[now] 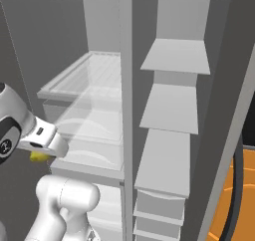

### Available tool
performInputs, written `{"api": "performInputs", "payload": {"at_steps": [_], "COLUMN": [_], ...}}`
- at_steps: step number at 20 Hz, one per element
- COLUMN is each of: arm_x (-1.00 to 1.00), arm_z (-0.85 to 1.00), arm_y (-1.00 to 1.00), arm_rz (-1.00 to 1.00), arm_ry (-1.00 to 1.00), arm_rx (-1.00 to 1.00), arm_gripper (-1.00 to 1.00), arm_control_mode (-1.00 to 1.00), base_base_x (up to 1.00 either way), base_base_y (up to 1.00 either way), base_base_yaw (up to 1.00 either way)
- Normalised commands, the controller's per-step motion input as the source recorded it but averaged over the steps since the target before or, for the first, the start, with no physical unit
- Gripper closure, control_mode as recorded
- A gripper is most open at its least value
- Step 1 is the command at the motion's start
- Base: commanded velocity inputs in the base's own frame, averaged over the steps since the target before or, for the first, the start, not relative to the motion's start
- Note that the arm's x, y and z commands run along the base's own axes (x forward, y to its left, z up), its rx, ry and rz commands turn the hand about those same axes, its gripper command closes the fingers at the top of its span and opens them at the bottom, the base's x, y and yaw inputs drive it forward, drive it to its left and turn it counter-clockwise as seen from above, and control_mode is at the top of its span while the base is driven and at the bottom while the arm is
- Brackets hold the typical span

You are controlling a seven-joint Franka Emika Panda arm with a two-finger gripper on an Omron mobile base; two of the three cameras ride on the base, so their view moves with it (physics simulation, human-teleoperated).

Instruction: Retrieve a lemon from the fridge and place it on the cutting board with the fish.

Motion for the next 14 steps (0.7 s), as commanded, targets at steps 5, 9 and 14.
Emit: {"api": "performInputs", "payload": {"at_steps": [5,9,14], "arm_x": [0.00,0.07,0.00], "arm_z": [-0.33,-0.23,-0.03], "arm_y": [-0.06,-0.02,0.00], "arm_rz": [0.01,0.06,0.02], "arm_ry": [0.00,0.00,0.01], "arm_rx": [0.01,0.00,0.00], "arm_gripper": [1.00,1.00,1.00], "arm_control_mode": [-1.00,-1.00,-1.00], "base_base_x": [0.00,0.00,0.00], "base_base_y": [0.00,0.00,0.00], "base_base_yaw": [0.00,0.00,0.00]}}
